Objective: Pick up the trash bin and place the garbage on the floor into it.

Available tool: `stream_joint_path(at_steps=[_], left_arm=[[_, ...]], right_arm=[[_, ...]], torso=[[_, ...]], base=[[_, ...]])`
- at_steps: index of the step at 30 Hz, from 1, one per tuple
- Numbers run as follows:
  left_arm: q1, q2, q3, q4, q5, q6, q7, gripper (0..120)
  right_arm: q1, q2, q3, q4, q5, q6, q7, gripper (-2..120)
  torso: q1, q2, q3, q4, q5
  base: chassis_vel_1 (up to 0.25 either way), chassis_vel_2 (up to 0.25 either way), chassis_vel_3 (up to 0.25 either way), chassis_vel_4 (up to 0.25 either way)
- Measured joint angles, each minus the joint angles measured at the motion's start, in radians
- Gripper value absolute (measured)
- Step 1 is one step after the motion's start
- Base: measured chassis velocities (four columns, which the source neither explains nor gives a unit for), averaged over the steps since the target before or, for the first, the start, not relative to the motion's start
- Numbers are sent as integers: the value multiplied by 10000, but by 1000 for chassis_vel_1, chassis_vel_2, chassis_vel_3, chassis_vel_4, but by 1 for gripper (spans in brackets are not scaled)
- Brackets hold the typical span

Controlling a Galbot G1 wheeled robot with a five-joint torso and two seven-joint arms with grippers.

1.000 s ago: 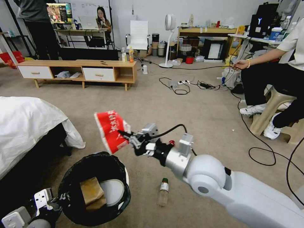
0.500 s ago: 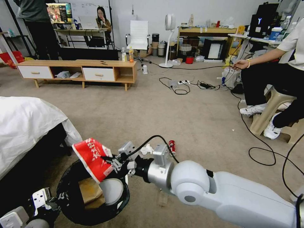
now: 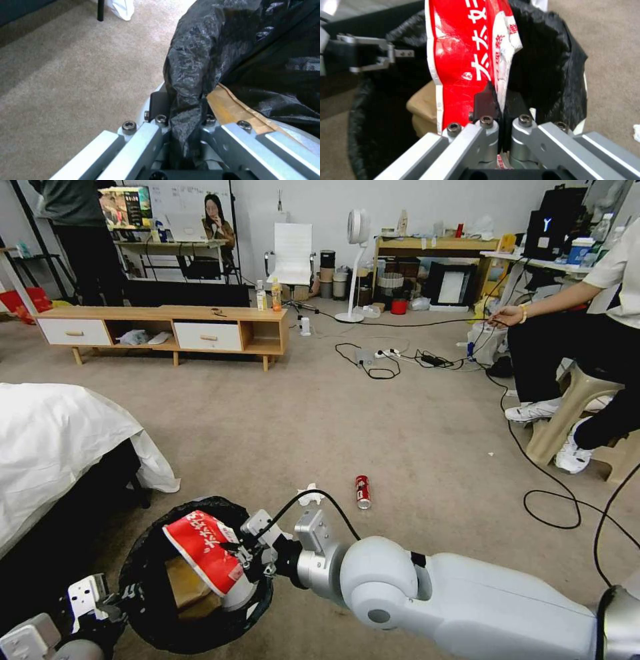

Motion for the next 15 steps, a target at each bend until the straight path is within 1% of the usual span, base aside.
stream_joint_path(at_steps=[15], left_arm=[[-20, -59, 112, -23, 42, 0, 32, 2]], right_arm=[[-255, 411, -342, -652, -264, -373, 452, 0]], torso=[[0, 0, 1, 0, 0]], base=[[0, 0, 0, 0]])
